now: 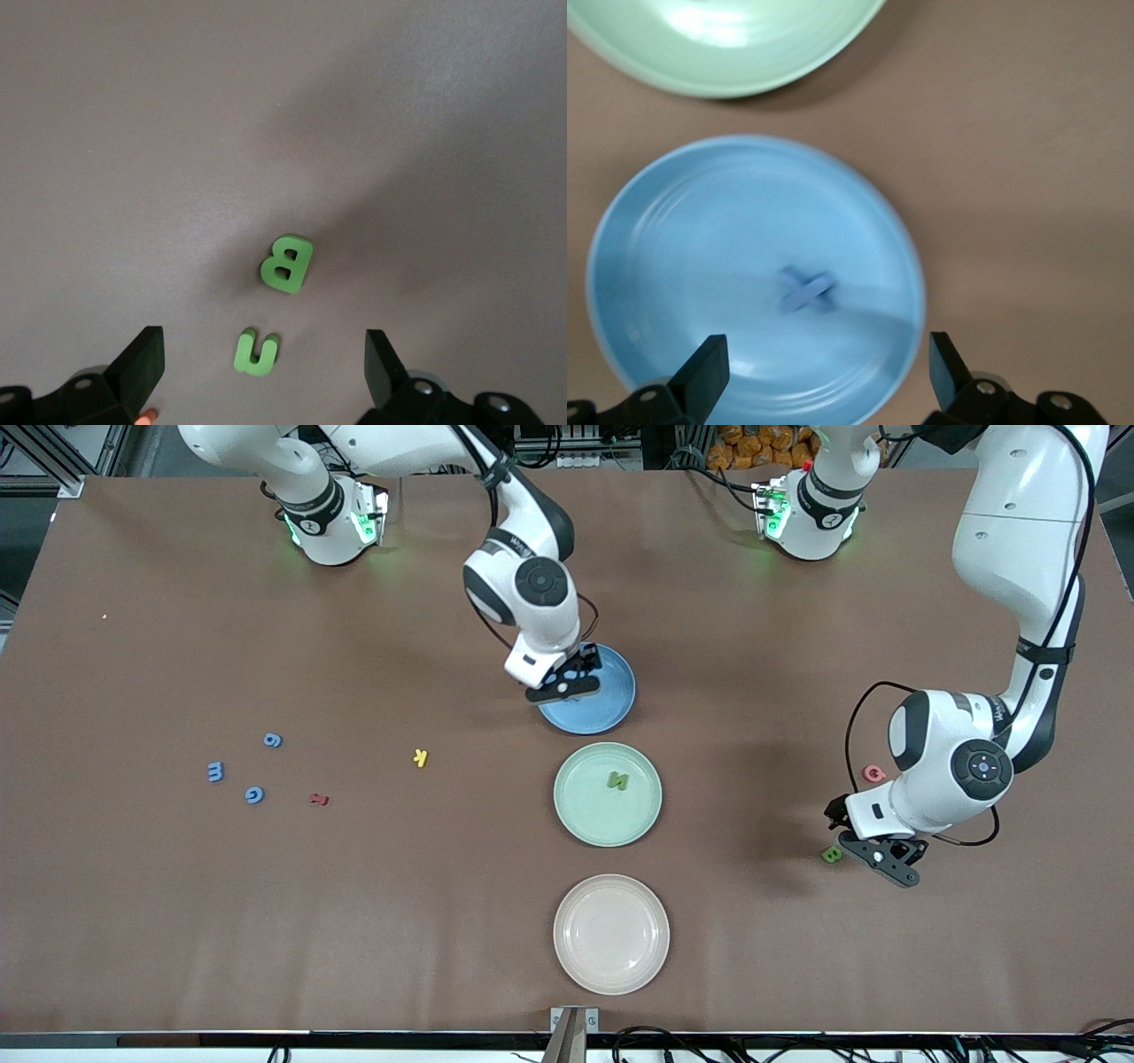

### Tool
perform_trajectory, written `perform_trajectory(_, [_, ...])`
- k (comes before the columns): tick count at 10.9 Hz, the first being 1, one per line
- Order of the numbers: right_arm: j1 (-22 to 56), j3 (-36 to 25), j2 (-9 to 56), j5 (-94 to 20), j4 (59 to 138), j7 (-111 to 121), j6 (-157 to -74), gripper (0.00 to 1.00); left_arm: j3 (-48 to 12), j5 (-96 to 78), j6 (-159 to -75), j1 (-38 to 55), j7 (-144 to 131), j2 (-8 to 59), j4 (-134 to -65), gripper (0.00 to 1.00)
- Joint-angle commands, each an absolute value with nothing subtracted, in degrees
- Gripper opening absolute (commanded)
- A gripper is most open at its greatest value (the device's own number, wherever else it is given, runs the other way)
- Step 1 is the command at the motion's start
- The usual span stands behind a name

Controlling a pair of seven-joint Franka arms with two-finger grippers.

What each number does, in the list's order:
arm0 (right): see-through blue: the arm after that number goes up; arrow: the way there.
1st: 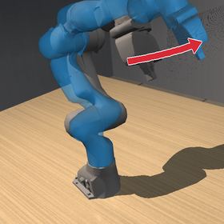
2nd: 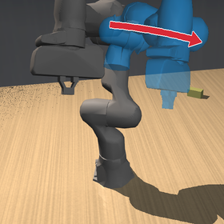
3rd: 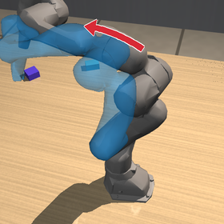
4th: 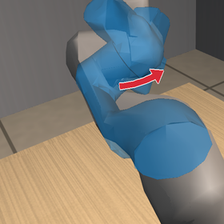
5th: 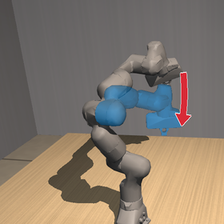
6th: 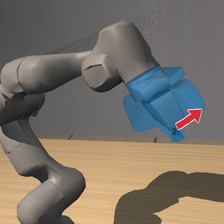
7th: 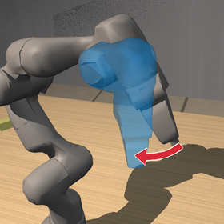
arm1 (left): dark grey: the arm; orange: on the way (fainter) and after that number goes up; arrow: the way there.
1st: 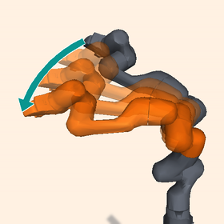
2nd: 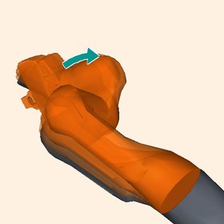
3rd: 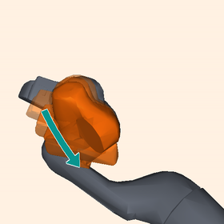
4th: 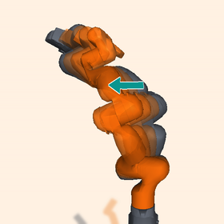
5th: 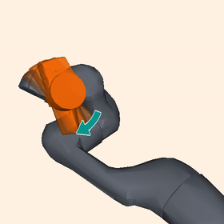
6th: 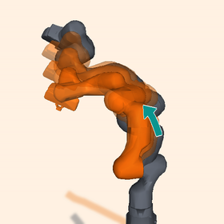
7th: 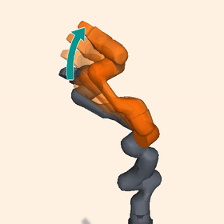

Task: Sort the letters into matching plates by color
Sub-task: 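Grasp the green u with the left gripper while the right gripper reaches the 6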

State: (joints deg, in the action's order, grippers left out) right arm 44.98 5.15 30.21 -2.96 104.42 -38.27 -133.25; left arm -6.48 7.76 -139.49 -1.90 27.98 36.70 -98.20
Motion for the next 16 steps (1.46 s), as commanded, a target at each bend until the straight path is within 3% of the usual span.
perform_trajectory(1, [40.0,3.4,28.9,-2.6,104.3,-36.3,-131.0,1.00,-7.2,8.6,-141.9,-2.9,32.7,36.6,-99.8,1.00])
perform_trajectory(9, [28.4,-6.4,25.6,-3.2,104.2,-31.2,-131.7,1.00,-7.3,8.3,-142.6,-5.1,41.5,38.0,-101.6,0.94])
perform_trajectory(16, [13.0,-8.1,22.2,-3.7,105.9,-14.3,-132.6,1.00,-7.3,8.2,-142.6,-5.1,42.3,38.9,-101.4,0.83])
